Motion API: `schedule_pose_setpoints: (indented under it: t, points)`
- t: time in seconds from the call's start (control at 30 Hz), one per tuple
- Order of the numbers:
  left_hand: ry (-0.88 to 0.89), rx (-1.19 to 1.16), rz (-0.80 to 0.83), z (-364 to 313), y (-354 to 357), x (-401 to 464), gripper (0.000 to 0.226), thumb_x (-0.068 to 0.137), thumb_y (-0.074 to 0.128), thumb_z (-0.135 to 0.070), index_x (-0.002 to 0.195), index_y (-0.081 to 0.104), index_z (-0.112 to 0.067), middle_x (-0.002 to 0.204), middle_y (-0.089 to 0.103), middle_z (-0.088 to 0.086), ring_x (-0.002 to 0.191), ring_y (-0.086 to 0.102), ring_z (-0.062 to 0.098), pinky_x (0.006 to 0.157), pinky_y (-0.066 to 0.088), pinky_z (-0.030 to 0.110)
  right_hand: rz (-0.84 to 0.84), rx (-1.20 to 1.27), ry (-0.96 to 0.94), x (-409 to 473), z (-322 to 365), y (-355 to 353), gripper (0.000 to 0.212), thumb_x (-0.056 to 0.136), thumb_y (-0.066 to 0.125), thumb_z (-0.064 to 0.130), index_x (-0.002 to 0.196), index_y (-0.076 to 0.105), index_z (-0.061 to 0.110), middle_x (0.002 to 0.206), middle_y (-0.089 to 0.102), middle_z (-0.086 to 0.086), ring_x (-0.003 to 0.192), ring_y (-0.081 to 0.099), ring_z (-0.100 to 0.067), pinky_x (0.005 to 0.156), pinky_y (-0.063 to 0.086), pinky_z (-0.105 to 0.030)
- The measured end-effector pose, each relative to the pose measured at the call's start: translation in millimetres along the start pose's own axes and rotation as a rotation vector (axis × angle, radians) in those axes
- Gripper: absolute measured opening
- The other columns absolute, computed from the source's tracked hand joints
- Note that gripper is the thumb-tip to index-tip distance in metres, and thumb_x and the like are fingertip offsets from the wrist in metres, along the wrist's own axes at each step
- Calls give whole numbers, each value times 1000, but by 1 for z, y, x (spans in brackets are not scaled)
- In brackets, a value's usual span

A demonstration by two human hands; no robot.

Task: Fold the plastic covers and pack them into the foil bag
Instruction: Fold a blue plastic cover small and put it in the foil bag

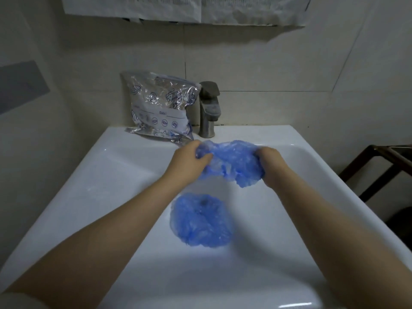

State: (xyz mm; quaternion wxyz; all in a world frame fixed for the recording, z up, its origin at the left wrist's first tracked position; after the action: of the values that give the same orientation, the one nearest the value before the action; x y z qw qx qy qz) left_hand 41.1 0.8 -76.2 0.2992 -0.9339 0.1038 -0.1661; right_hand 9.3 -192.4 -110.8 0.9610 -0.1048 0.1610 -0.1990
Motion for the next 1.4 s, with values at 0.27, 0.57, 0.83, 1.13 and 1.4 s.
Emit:
schedule_pose_setpoints:
  t: [0.27,0.57,0.83,1.13,1.4]
  points:
    - [-262,-258,-82,19,21,5,21,87,56,-18,68,53,-13,66,57,4,69,51,22,69,40,30,-375,-436,-832,-53,39,-11,29,83,52,30,99,68,12,104,64,-8,96,57,-24,85,37,-27]
    - [-169,-573,-99,0,13,4,16,94,52,-12,79,54,-16,67,52,3,58,50,9,63,42,24,244,-1020,-601,-41,-2,52,30,88,55,46,91,61,17,90,63,-6,83,58,-23,77,47,-33]
    - [-58,61,17,29,3,9,89,74,75,-13,146,23,-24,129,45,10,116,50,25,91,41,25,231,-1001,-1060,-52,23,46,47,72,58,-13,105,72,17,93,71,-8,78,64,-31,75,54,-40]
    - [201,200,114,0,16,1,34,88,58,-15,122,54,-20,91,61,4,78,56,21,76,47,33,309,-948,-1071,-73,29,59,27,68,52,-5,83,72,4,90,66,-12,82,60,-29,74,50,-37]
    - [-85,60,-148,24,-16,8,19,93,45,-10,99,62,-8,82,55,5,67,49,16,58,38,23,393,-1170,-645,-47,-1,50,24,84,62,27,95,65,6,97,65,-11,88,58,-27,82,48,-37]
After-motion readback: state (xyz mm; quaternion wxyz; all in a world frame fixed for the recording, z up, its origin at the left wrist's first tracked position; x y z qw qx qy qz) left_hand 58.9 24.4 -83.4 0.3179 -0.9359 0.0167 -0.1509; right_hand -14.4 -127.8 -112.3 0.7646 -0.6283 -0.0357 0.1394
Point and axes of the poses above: each hand's wrist, its own x-axis towards the middle knuckle, its own y-axis out of the palm, z = x × y, the point moved 7 cm from there along x, towards the middle knuckle
